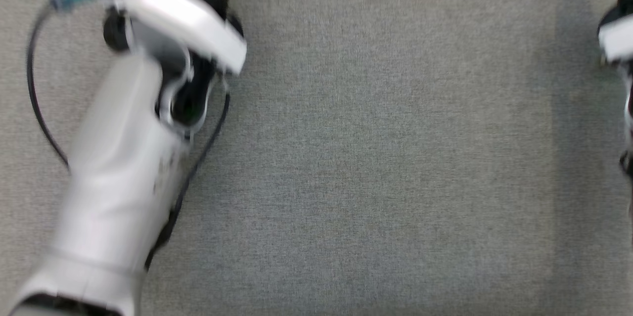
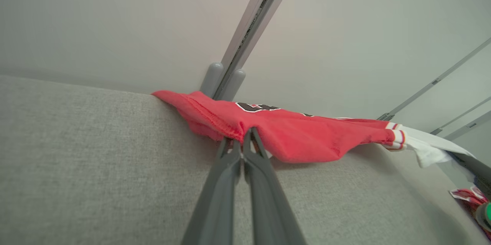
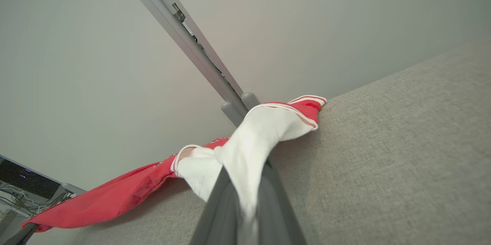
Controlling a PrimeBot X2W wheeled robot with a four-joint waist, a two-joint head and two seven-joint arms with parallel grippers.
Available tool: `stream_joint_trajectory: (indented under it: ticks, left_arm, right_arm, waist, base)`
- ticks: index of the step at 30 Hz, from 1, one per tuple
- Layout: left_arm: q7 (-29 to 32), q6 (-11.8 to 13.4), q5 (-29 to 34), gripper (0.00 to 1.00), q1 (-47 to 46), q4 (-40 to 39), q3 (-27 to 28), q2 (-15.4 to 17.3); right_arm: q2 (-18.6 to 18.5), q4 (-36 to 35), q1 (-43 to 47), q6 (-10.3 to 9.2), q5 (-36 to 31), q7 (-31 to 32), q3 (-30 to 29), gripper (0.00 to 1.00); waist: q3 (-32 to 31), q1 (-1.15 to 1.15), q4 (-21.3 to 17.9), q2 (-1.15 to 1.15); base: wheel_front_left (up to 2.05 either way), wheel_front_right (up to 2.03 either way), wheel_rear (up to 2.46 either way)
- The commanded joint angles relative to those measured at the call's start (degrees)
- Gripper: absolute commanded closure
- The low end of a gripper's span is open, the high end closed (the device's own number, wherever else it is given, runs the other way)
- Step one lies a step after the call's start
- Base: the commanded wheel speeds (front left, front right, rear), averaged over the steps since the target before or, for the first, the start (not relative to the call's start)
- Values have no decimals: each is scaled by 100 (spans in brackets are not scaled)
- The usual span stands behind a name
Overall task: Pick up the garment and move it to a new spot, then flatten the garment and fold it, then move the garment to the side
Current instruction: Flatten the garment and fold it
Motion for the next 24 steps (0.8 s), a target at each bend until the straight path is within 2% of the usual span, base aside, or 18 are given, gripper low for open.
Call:
stream_joint_trajectory:
  ticks: [1, 3, 4, 5, 6, 7, 11, 17, 20, 24]
  left_arm:
    - [-179, -13, -207, 100, 655, -363, -106, 233]
    - [-291, -13, -330, 100, 1399, -708, -210, 401]
    - [-291, -13, -330, 100, 1399, -708, -210, 401]
    - [-364, -7, -382, 100, 2099, -1076, -239, 585]
    - [-364, -7, -382, 100, 2099, -1076, -239, 585]
    - [-390, 47, -392, 100, 2502, -1257, -245, 680]
    - [-336, 319, -731, 100, 4110, -2183, -188, 841]
    - [-297, 986, -973, 100, 6292, -3602, -331, 923]
    - [-311, 1254, -1014, 100, 7151, -4095, -488, 906]
    - [-304, 1477, -1098, 100, 7887, -4660, -619, 897]
  right_arm:
    - [-128, -341, 680, 1, 311, -216, 60, 100]
    - [-159, -603, 1434, 1, 609, -325, 96, 100]
    - [-159, -603, 1434, 1, 609, -325, 96, 100]
    - [-248, -901, 2149, 1, 785, -370, 146, 100]
    - [-248, -901, 2149, 1, 785, -370, 146, 100]
    - [-251, -998, 2556, 1, 910, -381, 129, 100]
    - [-233, -1423, 3965, 1, 1253, -312, 74, 100]
    - [-185, -1810, 5679, 1, 1388, -255, -33, 100]
    - [-150, -1948, 6447, 1, 1353, -288, -138, 100]
    - [-74, -2227, 7301, 1, 1431, -336, -337, 100]
  waist:
    - [-444, 0, -10, 0]
    - [-863, 0, -47, 0]
    - [-863, 0, -47, 0]
    - [-1238, 0, -83, 0]
    - [-1238, 0, -83, 0]
    - [-1417, 0, -98, 0]
    - [-2012, 0, -184, 0]
    - [-2495, 0, -270, 0]
    - [-2664, 0, -246, 0]
    - [-2716, 0, -169, 0]
  base:
    - [0, 0, 0]
    - [0, 0, 0]
    - [0, 0, 0]
    - [0, 0, 0]
    - [0, 0, 0]
    - [0, 0, 0]
    - [0, 0, 0]
    - [0, 0, 0]
    - [0, 0, 0]
    - [0, 0, 0]
